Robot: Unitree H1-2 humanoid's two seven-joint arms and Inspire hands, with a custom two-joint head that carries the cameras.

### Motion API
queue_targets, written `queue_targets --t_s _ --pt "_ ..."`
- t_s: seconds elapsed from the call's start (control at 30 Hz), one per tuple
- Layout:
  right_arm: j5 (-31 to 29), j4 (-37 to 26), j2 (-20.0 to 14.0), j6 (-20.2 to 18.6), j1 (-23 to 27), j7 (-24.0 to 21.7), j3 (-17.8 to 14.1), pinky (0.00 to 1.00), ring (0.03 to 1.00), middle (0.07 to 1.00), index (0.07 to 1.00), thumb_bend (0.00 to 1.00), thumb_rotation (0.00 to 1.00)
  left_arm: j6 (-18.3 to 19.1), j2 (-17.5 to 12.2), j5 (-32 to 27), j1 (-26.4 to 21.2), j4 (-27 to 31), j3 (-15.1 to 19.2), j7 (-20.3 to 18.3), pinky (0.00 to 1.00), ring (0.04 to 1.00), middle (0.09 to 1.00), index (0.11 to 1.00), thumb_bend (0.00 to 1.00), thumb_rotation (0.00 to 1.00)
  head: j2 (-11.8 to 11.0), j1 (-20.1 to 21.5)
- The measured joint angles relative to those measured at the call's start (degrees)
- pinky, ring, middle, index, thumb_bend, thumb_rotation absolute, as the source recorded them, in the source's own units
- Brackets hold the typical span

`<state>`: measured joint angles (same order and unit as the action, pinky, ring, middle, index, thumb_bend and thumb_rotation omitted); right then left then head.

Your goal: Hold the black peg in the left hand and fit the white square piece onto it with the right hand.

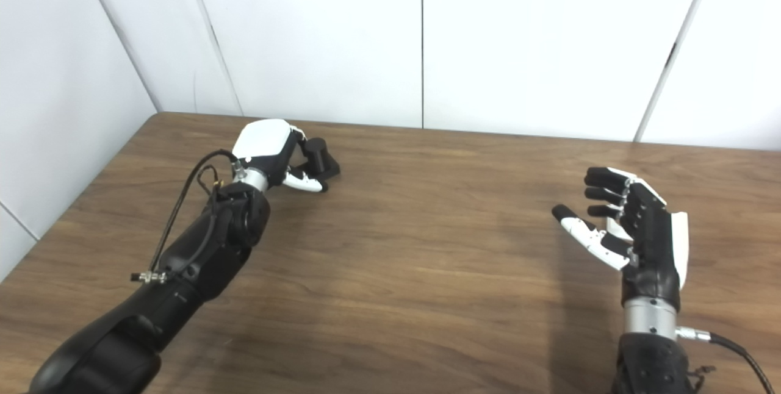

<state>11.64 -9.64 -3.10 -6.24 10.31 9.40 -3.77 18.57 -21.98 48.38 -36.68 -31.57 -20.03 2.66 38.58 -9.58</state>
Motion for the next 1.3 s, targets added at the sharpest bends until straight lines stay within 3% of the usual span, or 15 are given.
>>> queue_targets --t_s 0.2,0.27,0.33,0.77,0.97,1.3 --pt "0.2 -0.3 -0.1 -0.2 -0.1 0.0 -0.1 0.55 0.638 0.665 0.640 0.58 0.07 -1.5 0.4 -1.5 -1.2 -2.6 -0.2 1.3 0.85 0.871 0.853 0.559 0.71 0.26 0.4 0.3" --pt "0.2 -0.6 -0.1 -0.7 -0.1 0.0 -0.2 0.56 0.636 0.665 0.638 0.58 0.08 -1.6 0.5 -1.9 -1.5 -3.4 -0.2 1.6 0.85 0.868 0.850 0.505 0.55 0.12 0.5 0.4" --pt "0.2 -0.7 -0.1 -1.2 -0.1 0.0 -0.3 0.55 0.629 0.668 0.639 0.58 0.07 -1.8 0.8 -2.1 -1.8 -3.8 -0.4 1.8 0.84 0.865 0.849 0.494 0.52 0.09 0.6 0.4" --pt "-0.2 -1.9 -0.2 -2.1 -0.2 -0.1 -1.2 0.55 0.614 0.670 0.639 0.57 0.07 -2.2 1.6 -3.1 -2.7 -4.8 -1.2 3.9 0.82 0.855 0.832 0.486 0.52 0.08 1.1 0.2" --pt "0.0 -1.9 -0.2 -2.1 -0.4 -0.1 -1.2 0.57 0.632 0.675 0.639 0.57 0.07 -2.2 1.6 -3.1 -2.7 -4.8 -1.7 4.4 0.77 0.828 0.800 0.484 0.52 0.07 1.1 0.1" --pt "0.1 -1.9 -0.2 -2.3 -0.7 -0.1 -1.2 0.55 0.606 0.675 0.642 0.56 0.07 -3.5 1.5 -4.5 -2.2 -4.8 -1.1 5.3 0.80 0.856 0.825 0.484 0.52 0.07 1.2 0.7"
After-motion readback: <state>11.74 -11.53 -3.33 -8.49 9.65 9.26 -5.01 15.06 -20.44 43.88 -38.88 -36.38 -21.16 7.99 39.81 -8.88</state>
